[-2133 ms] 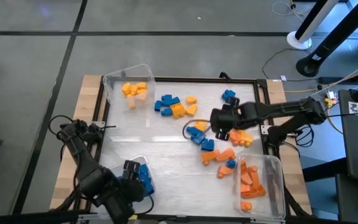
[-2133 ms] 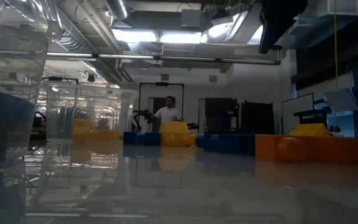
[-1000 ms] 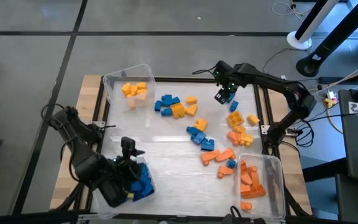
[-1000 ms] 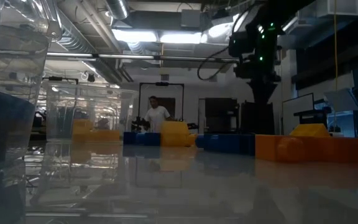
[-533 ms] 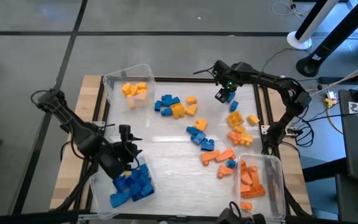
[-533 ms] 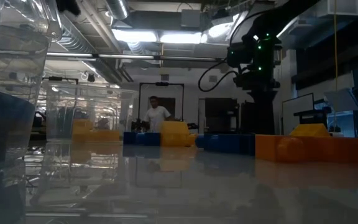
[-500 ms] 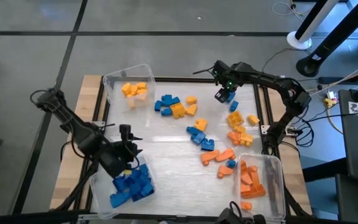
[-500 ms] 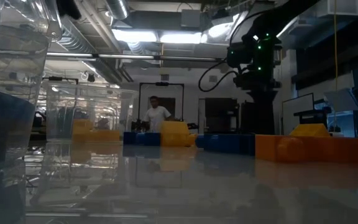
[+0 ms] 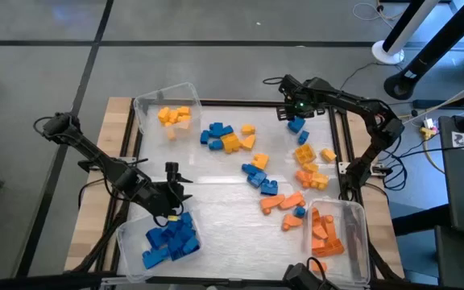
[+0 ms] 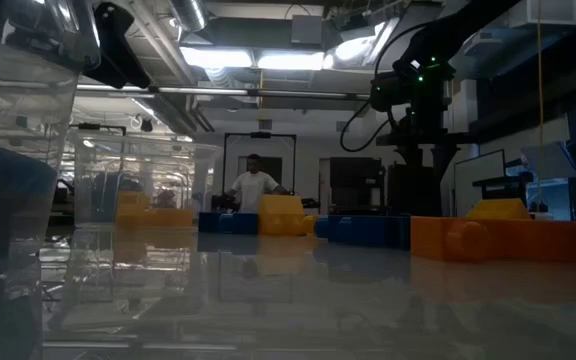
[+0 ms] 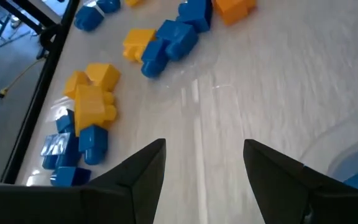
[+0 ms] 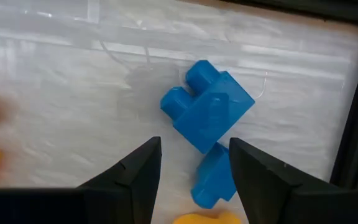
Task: Sort blocks
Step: Put the blue game piece into the bottom left transparent bin
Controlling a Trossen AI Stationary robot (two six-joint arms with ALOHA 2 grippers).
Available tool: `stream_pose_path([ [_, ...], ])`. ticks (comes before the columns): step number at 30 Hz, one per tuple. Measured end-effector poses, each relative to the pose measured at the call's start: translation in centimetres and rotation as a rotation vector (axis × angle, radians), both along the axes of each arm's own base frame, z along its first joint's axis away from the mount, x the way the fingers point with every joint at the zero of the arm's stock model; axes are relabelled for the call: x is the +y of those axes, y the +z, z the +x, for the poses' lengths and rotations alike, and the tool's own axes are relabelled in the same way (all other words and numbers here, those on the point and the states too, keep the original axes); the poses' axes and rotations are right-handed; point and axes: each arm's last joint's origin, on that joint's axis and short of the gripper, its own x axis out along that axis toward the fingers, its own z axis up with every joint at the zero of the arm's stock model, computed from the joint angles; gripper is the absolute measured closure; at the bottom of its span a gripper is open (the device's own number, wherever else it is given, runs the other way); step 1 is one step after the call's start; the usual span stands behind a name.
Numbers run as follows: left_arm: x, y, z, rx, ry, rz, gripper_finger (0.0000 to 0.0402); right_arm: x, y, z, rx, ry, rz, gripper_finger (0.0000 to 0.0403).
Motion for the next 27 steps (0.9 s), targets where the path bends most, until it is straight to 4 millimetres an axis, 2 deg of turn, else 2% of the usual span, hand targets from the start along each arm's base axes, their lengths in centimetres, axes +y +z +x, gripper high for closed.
stream_pose_path([
  [7, 0.4, -1.6, -0.1, 0.077, -0.059, 0.052, 0.0196, -0.1, -0.4, 0.1, -0.015, -0.134, 0.01, 0.0212],
  [14, 0.3, -1.4, 0.0, 0.063, -0.102, 0.091, 0.0196, -0.6, -2.6, 1.0, -0.003, -0.136, 0.095, 0.0212],
  [27, 0.0, -0.1, 0.2, 0.008, -0.126, 0.078, 0.0196, -0.5, -2.7, 1.0, -0.001, -0.121, 0.114, 0.0212],
])
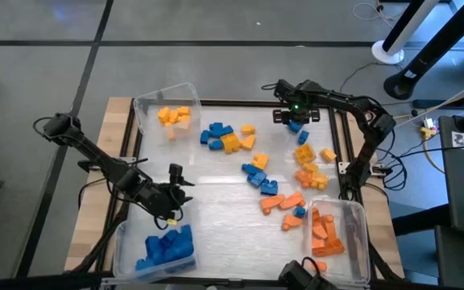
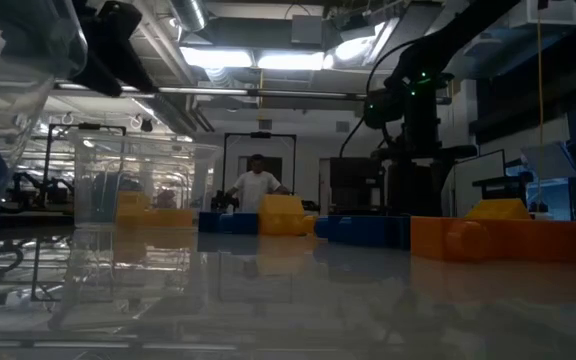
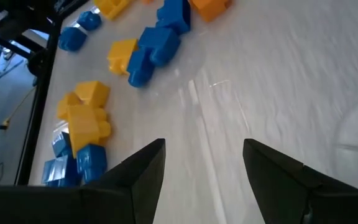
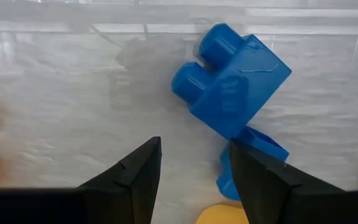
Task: Sort blocks
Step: Put the blue game piece into the bottom left transparent bin
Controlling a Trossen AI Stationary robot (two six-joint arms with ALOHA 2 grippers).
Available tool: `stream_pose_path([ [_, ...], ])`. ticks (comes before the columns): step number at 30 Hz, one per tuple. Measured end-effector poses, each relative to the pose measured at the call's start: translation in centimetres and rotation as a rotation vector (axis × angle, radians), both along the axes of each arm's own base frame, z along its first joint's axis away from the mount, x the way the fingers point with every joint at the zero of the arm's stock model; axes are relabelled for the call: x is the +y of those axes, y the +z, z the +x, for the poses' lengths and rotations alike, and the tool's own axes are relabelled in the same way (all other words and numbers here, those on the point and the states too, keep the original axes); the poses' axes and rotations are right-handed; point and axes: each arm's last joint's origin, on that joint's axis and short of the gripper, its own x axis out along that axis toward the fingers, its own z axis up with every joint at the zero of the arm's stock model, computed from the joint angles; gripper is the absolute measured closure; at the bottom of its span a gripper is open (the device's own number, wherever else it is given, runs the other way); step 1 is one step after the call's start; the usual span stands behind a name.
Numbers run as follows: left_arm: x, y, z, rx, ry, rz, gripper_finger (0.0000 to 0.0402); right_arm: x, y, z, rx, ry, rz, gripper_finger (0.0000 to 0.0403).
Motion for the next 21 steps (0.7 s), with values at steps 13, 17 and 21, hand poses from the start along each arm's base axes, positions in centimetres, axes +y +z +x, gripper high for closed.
stream_pose_path([
  [13, -0.2, 1.1, 0.3, -0.027, 0.0, -0.014, 0.0196, 0.2, 0.8, 0.8, -0.036, 0.241, 0.01, 0.0212],
  [17, -0.2, 1.1, 0.3, -0.028, 0.001, -0.016, 0.0196, 0.8, 0.8, 1.4, -0.036, 0.309, 0.009, 0.0212],
  [21, -0.2, 1.1, 0.3, -0.029, 0.002, -0.016, 0.0196, 1.2, 0.8, 1.7, -0.035, 0.337, 0.009, 0.0212],
])
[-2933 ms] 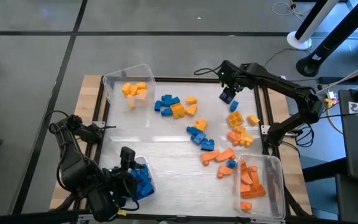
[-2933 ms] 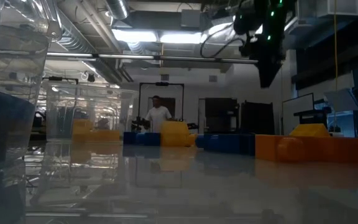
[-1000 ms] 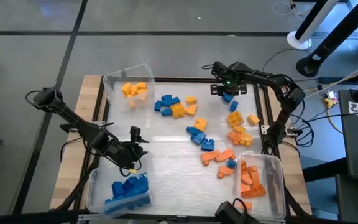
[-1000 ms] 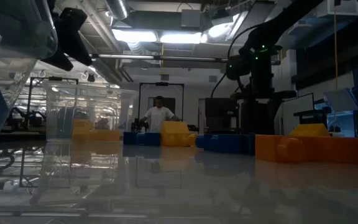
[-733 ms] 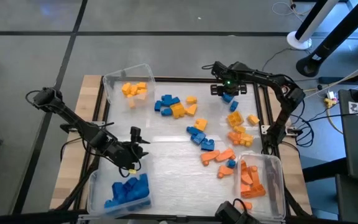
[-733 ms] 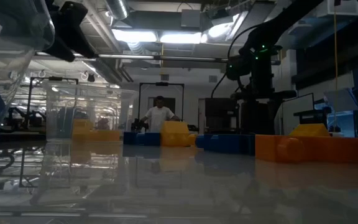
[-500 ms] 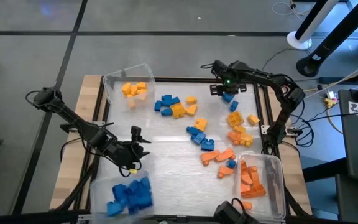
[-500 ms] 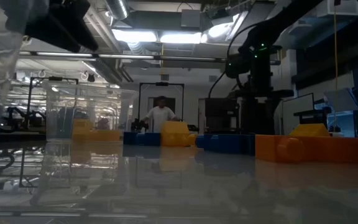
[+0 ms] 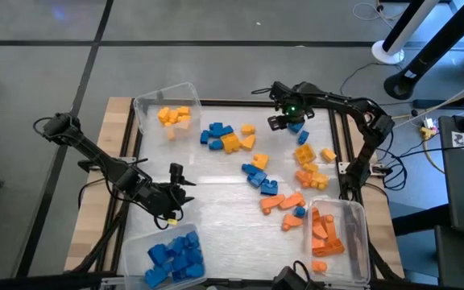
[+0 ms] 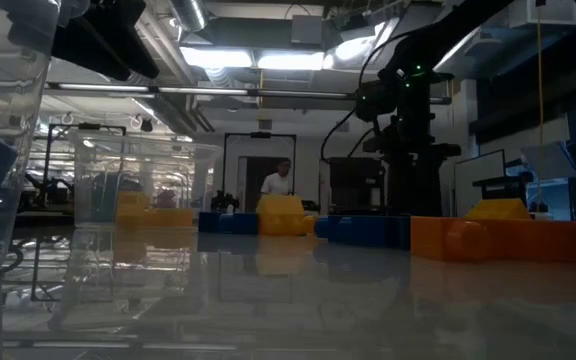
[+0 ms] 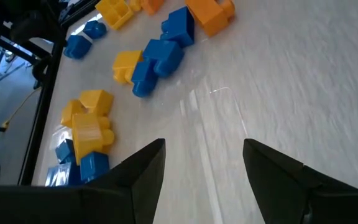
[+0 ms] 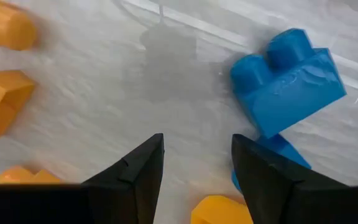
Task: Sort blocks
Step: Put the blue game piece into the bottom left transparent bin
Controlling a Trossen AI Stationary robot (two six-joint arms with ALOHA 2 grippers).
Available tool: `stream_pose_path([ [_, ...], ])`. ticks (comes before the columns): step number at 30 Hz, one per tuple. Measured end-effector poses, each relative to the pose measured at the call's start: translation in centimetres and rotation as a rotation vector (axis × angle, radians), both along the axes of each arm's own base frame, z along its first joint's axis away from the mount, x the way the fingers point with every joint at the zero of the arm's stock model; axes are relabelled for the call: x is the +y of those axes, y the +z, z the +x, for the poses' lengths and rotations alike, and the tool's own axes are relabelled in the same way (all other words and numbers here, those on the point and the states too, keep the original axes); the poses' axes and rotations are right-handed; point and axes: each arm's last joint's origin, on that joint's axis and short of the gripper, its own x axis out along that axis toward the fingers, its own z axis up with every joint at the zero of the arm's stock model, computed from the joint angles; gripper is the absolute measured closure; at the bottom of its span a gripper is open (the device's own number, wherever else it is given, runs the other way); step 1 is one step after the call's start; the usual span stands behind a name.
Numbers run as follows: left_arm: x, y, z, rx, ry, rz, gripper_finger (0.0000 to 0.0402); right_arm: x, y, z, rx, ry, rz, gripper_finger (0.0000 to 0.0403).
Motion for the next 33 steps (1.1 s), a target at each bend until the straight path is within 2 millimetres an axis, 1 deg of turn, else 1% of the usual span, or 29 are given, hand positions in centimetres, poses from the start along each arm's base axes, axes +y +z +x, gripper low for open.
stream_pose_path([
  [3, 0.0, 0.0, 0.0, -0.001, 0.001, -0.002, 0.0196, -0.1, 0.0, -0.1, 0.0, -0.023, 0.001, 0.0212],
  [9, 0.0, 0.0, 0.0, 0.0, 0.0, -0.001, 0.0196, -0.5, 0.2, -0.3, -0.02, -0.168, 0.013, 0.0212],
  [13, 0.0, 0.0, 0.0, 0.0, 0.0, -0.001, 0.0196, -0.9, 0.6, -0.1, -0.038, -0.258, -0.036, 0.0212],
  [17, 0.0, 0.0, 0.0, 0.0, 0.0, -0.001, 0.0196, -1.4, 0.8, 0.4, -0.058, -0.25, -0.122, 0.0212],
  [21, 0.0, 0.0, 0.0, 0.001, 0.0, 0.0, 0.0196, -1.5, 0.8, 0.5, -0.068, -0.208, -0.145, 0.0212],
  [27, 0.0, 0.0, 0.0, 0.001, 0.0, 0.0, 0.0196, -1.2, 0.8, 0.8, -0.145, -0.167, -0.028, 0.0212],
  [33, 0.0, 0.0, 0.0, 0.0, 0.002, -0.003, 0.0196, -0.6, 1.3, 0.8, -0.18, -0.139, 0.024, 0.0212],
])
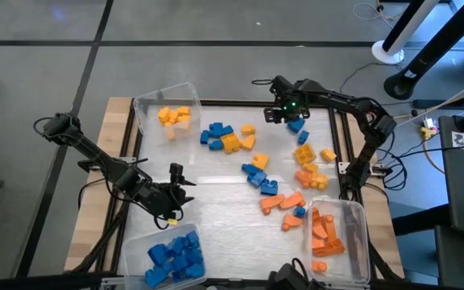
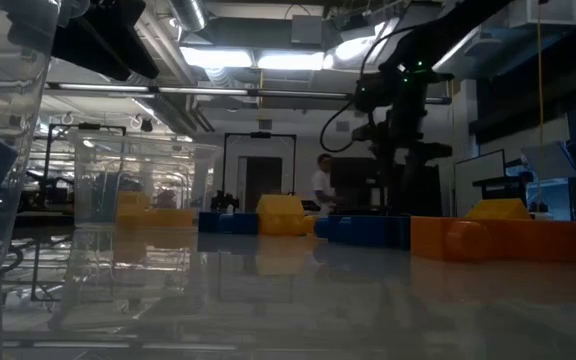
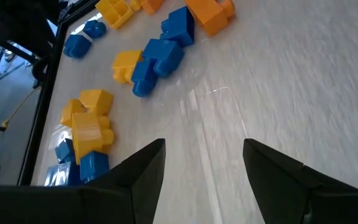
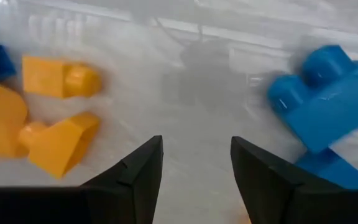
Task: Sort blocks
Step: Put the blue game piece into the bottom left transparent bin
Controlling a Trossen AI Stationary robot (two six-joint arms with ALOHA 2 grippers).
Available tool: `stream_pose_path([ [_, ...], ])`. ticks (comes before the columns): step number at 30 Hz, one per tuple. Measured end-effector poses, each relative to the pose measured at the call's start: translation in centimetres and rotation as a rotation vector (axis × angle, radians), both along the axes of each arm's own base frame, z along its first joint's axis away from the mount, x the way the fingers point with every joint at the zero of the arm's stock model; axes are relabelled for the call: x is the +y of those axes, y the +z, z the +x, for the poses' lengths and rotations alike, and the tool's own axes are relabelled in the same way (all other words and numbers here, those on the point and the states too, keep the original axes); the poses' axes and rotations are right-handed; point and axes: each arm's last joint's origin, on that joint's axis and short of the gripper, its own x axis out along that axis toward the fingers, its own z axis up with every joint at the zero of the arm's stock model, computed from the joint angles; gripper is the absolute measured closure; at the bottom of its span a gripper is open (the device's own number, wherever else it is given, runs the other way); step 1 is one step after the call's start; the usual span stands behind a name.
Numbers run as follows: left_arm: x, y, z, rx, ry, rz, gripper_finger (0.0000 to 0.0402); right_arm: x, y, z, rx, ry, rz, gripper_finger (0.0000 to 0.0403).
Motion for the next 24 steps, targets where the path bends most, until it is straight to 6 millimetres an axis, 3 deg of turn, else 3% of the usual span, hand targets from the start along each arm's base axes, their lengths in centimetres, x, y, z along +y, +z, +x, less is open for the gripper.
stream_pose_path([
  [7, 0.0, 0.0, 0.0, 0.003, -0.001, 0.003, 0.0196, 3.0, 1.2, -1.1, 0.13, 0.153, 0.098, 0.0212],
  [14, 0.0, 0.0, 0.0, 0.003, -0.002, 0.004, 0.0196, 6.3, 3.6, -3.6, 0.365, 0.219, 0.127, 0.0212],
  [18, 0.0, 0.0, 0.0, 0.003, -0.002, 0.004, 0.0196, 6.8, 4.8, -4.7, 0.388, 0.214, 0.081, 0.0212],
  [24, 0.0, 0.0, 0.0, 0.004, -0.002, 0.004, 0.0196, 5.3, 5.9, -6.8, 0.378, 0.101, 0.021, 0.0212],
])
